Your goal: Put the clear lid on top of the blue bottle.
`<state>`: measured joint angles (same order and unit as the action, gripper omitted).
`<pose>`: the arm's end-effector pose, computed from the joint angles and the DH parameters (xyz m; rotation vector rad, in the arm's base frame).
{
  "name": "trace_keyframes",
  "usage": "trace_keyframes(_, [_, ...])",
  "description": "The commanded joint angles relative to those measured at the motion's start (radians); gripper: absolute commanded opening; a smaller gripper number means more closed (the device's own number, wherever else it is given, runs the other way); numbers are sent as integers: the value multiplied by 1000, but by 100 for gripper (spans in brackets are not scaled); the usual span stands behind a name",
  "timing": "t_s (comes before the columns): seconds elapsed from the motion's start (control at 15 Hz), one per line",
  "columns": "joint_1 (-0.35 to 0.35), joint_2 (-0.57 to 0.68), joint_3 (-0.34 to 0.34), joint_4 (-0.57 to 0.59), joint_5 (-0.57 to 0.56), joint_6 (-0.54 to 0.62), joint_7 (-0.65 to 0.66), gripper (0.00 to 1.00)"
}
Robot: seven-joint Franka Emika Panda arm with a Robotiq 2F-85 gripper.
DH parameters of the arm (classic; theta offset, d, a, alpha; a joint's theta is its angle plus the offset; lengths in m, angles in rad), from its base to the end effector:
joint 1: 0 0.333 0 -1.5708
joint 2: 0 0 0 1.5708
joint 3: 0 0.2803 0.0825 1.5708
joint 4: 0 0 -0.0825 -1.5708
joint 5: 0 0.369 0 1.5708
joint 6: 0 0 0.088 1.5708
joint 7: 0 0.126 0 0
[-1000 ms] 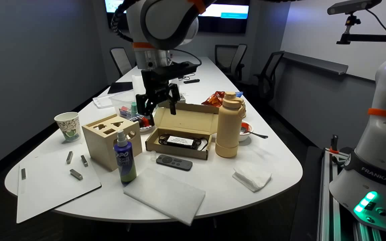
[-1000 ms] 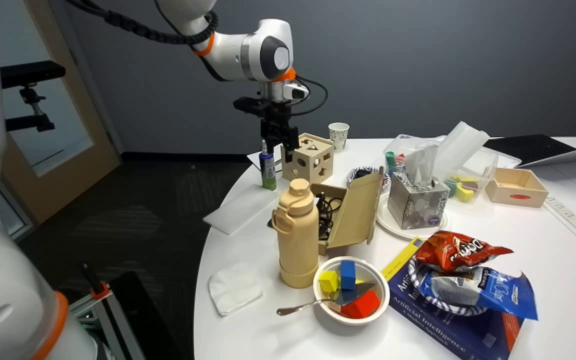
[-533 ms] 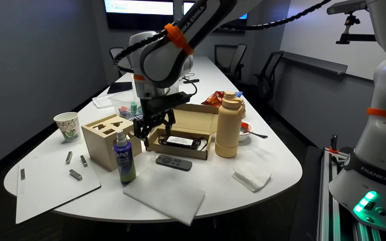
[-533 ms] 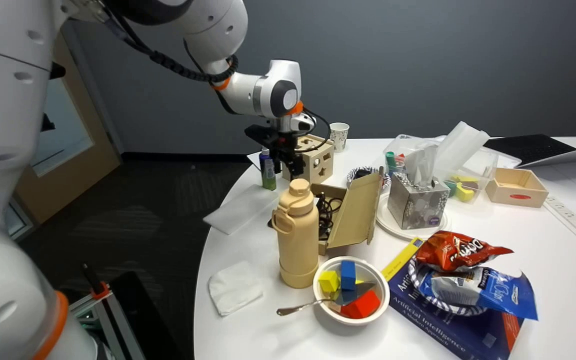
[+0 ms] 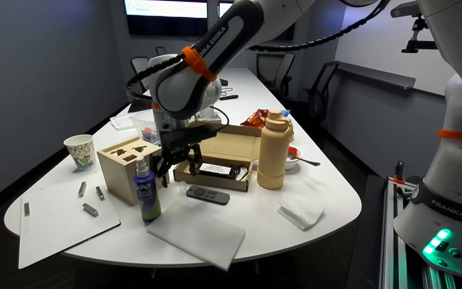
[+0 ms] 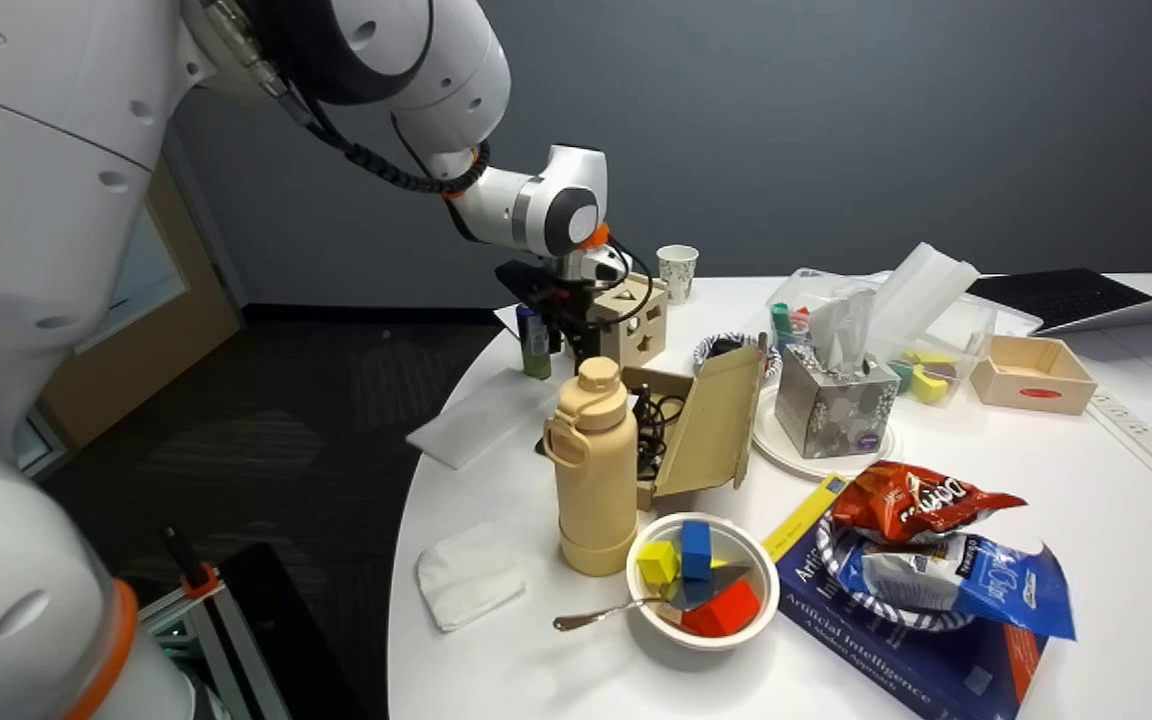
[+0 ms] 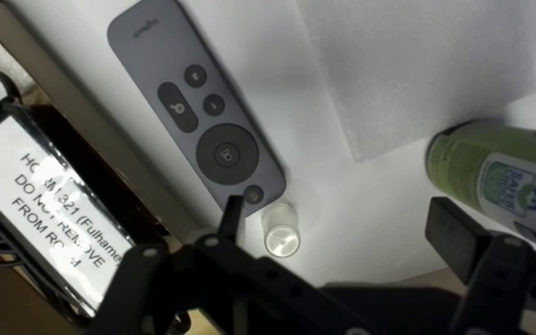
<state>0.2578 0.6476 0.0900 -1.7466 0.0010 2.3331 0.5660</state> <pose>0.5900 0.2117 0.1625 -3.0938 0.3659 0.1202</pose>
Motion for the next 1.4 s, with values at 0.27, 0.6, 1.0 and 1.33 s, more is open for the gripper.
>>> trace_keyframes(0.27, [60,63,-58,65,21,-32,137,100])
trace_keyframes(0.6, [48,93,-74,88,24,-32,170,100])
trace_keyframes(1.0, [32,124,-76,150,30,-54,156,100])
trace_keyframes(1.33, [19,125,-62,153,52,-61,135,100])
